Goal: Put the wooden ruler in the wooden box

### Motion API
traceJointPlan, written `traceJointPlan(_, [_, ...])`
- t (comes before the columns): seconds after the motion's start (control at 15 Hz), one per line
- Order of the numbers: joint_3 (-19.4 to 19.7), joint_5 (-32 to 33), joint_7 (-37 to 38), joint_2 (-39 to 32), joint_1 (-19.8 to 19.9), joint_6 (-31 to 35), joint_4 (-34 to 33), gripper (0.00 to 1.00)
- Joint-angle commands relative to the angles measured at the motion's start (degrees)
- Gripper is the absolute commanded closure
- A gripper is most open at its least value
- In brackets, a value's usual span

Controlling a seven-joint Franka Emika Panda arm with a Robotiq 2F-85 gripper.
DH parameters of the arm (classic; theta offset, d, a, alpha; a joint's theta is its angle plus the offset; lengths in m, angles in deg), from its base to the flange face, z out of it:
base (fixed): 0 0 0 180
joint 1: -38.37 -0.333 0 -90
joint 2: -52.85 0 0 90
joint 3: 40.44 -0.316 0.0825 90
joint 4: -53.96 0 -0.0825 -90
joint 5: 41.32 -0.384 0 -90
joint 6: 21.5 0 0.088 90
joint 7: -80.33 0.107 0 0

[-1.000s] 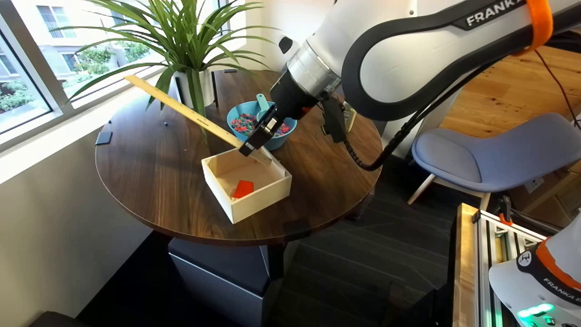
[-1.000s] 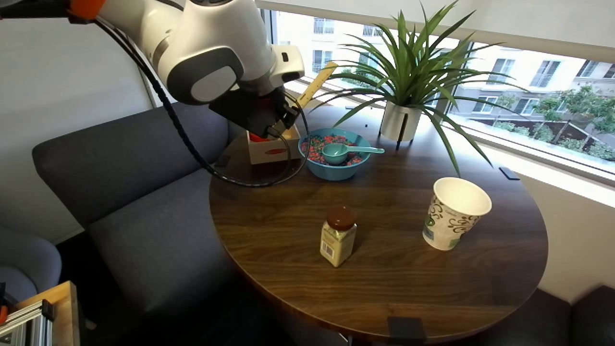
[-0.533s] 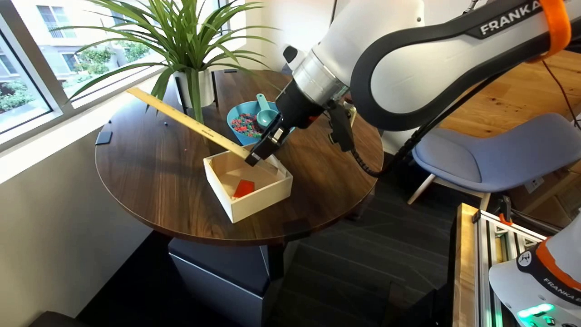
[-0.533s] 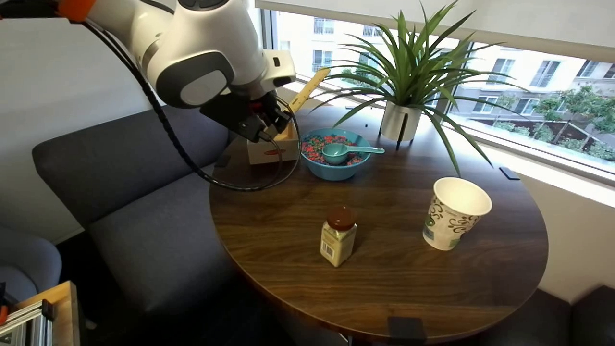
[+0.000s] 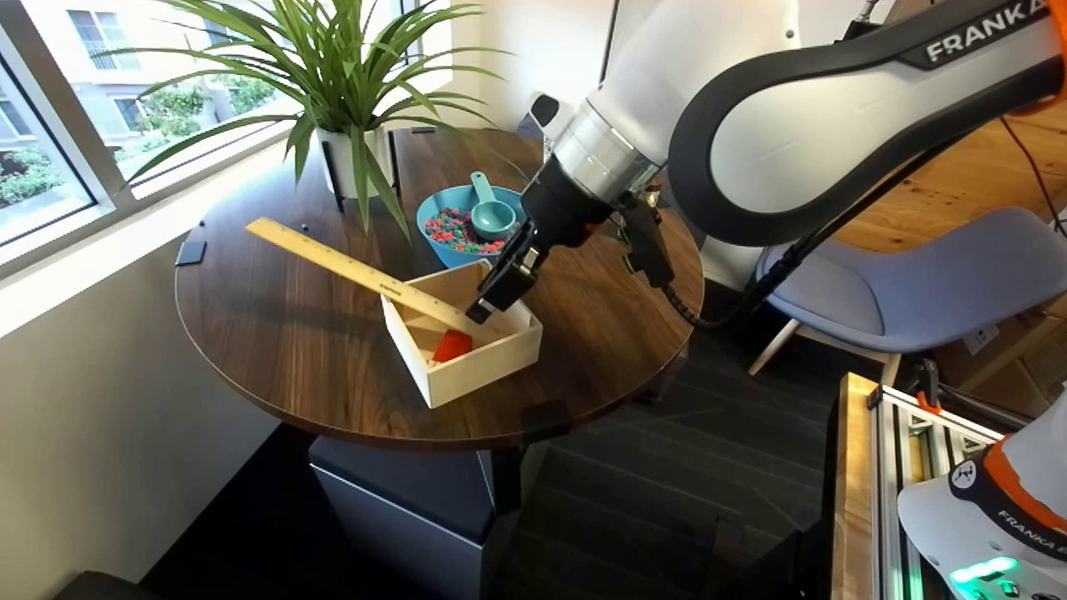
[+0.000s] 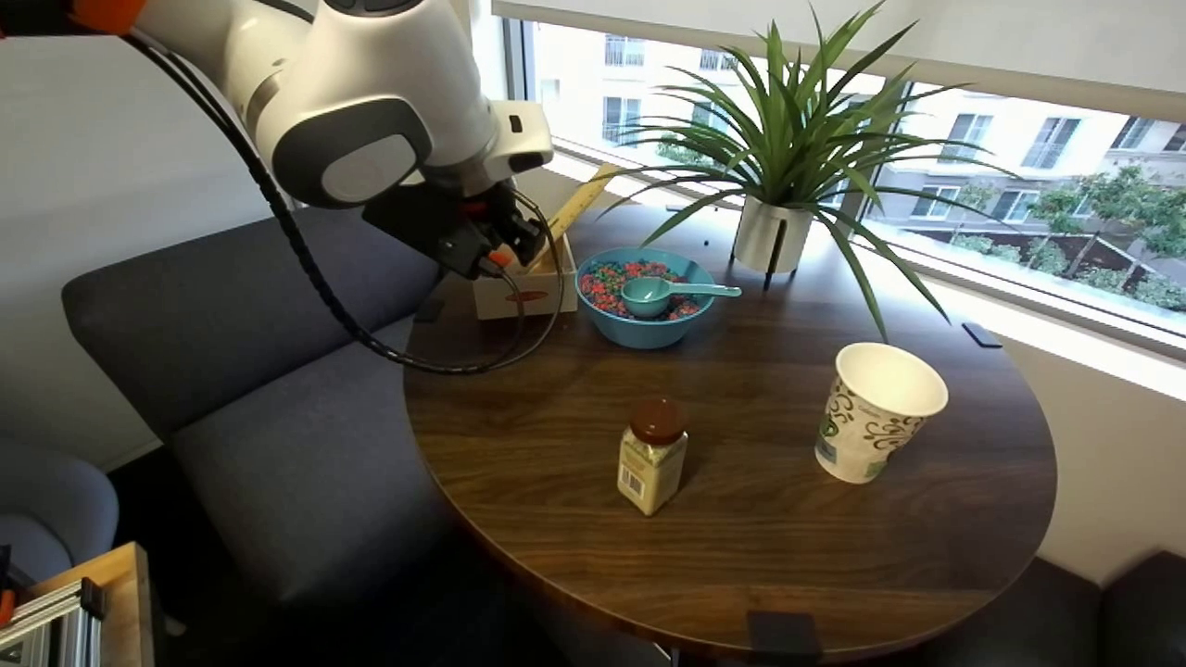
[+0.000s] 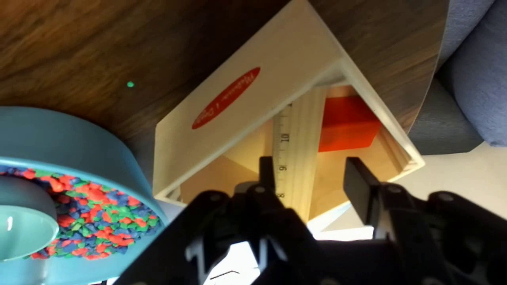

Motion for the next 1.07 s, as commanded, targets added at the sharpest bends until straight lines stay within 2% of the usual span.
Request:
traceJointPlan(0.0, [-0.22, -1.35, 0.06, 1.86, 0.08, -1.86, 1.66, 0.17])
traceJointPlan(0.13, [-0.53, -3.36, -0.82, 2.2, 0.23, -2.57, 1.09, 0.01])
traceJointPlan(0.33, [-0.13, -7.76, -3.12, 5.83, 0.9, -6.66, 0.53, 0.0])
traceJointPlan(0.4, [2.38, -8.1, -3.08, 7.37, -0.94, -7.45, 0.67, 0.0])
traceJointPlan(0.53, [4.78, -9.13, -3.4, 11.29, -1.36, -9.66, 1.49, 0.0])
traceJointPlan(0.67, [7.35, 2.98, 3.88, 14.87, -0.12, -4.64, 4.94, 0.0])
traceJointPlan(0.87, [10.37, 16.21, 9.44, 19.06, 2.66, -2.75, 8.71, 0.0])
traceJointPlan(0.93, [11.73, 10.76, 5.8, 15.35, -0.72, -4.88, 4.13, 0.0])
traceJointPlan(1.0, [12.4, 13.74, 7.39, 16.5, 0.13, -4.33, 5.32, 0.0])
